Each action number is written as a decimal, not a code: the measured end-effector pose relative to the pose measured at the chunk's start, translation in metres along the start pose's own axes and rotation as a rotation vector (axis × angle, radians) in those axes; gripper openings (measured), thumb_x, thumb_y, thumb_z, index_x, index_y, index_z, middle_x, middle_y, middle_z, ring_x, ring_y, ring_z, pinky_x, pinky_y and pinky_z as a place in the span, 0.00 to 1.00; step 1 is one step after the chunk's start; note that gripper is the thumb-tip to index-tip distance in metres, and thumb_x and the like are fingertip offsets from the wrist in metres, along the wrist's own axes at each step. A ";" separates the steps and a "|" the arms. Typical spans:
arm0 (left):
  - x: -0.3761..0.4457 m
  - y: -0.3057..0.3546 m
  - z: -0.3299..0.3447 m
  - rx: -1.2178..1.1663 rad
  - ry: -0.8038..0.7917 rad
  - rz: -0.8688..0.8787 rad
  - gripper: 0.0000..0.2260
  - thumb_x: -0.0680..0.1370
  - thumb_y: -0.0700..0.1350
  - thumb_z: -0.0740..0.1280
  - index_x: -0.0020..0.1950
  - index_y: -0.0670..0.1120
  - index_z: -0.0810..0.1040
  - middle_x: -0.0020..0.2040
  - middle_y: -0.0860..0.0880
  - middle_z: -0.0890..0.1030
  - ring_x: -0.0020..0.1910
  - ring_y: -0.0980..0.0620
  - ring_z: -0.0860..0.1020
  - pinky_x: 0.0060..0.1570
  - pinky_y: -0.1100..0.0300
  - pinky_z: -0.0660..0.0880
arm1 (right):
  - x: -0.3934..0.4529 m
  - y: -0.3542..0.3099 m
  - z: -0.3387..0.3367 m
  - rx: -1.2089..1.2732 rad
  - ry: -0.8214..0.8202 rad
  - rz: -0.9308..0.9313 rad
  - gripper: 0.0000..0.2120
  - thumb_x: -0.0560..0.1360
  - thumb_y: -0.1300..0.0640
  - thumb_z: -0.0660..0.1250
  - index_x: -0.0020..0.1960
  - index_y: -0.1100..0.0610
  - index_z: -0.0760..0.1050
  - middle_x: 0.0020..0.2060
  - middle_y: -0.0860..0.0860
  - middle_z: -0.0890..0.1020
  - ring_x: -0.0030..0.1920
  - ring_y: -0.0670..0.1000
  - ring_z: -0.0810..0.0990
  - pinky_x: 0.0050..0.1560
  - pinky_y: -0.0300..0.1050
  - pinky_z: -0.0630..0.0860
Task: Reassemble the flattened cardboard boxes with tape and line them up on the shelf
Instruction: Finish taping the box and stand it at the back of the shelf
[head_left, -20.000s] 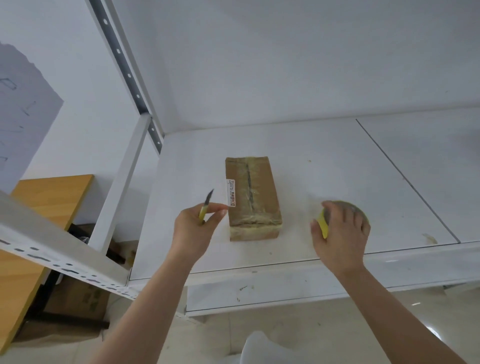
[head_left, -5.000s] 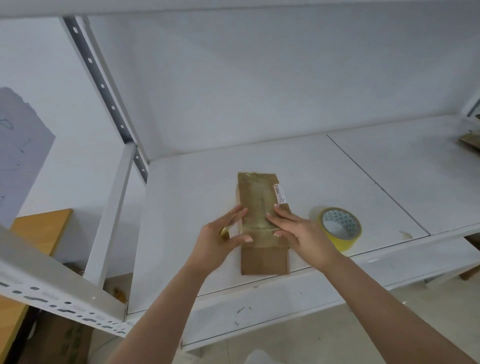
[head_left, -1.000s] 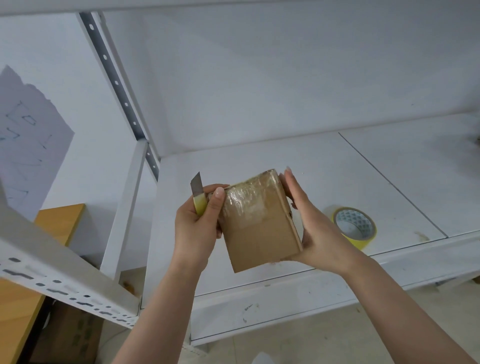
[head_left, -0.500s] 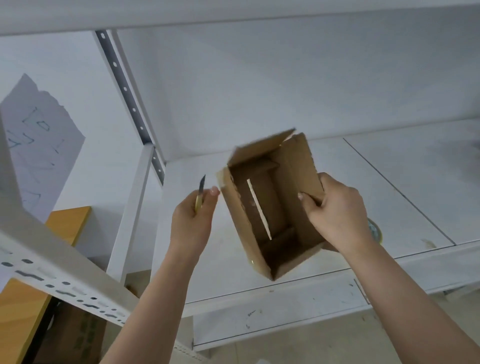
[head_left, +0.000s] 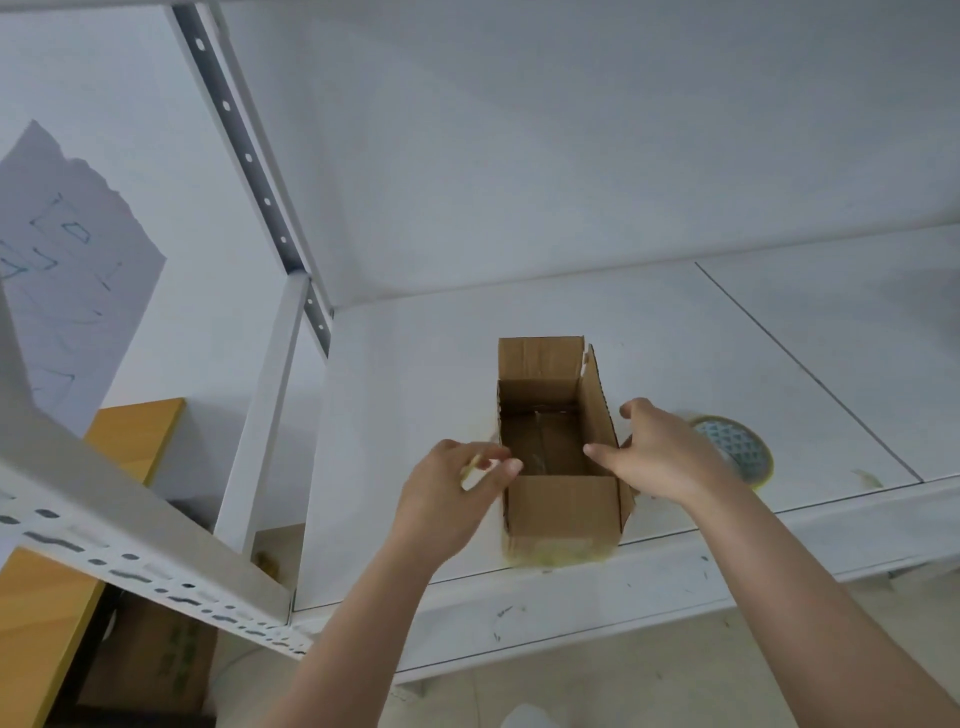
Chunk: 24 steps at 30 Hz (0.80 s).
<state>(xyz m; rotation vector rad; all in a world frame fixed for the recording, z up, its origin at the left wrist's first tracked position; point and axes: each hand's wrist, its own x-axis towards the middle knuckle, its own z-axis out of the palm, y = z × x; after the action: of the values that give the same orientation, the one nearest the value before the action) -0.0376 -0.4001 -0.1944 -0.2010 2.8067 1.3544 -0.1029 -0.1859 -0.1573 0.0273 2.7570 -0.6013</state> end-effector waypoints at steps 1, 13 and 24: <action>-0.001 0.004 0.003 0.019 -0.051 0.030 0.07 0.75 0.63 0.65 0.46 0.63 0.80 0.49 0.62 0.76 0.48 0.61 0.75 0.44 0.68 0.67 | -0.001 0.002 0.002 0.019 -0.052 -0.003 0.21 0.77 0.45 0.65 0.62 0.58 0.67 0.44 0.53 0.82 0.40 0.53 0.84 0.45 0.52 0.81; -0.018 -0.015 0.032 0.216 0.165 0.013 0.27 0.64 0.67 0.74 0.52 0.56 0.65 0.52 0.58 0.67 0.44 0.56 0.75 0.42 0.59 0.73 | 0.003 0.006 0.019 0.302 0.037 -0.040 0.08 0.81 0.56 0.61 0.44 0.54 0.67 0.38 0.51 0.72 0.30 0.54 0.82 0.34 0.53 0.83; 0.024 -0.037 0.016 0.070 0.292 -0.285 0.11 0.80 0.52 0.61 0.45 0.47 0.73 0.36 0.51 0.76 0.41 0.47 0.76 0.36 0.56 0.68 | 0.033 -0.048 0.021 0.415 0.043 -0.137 0.26 0.76 0.44 0.68 0.68 0.57 0.70 0.58 0.54 0.79 0.41 0.53 0.85 0.49 0.50 0.82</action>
<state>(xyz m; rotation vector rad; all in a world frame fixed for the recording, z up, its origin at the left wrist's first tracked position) -0.0574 -0.4130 -0.2351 -0.8239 2.8925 1.2484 -0.1322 -0.2397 -0.1659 -0.0556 2.6382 -1.2113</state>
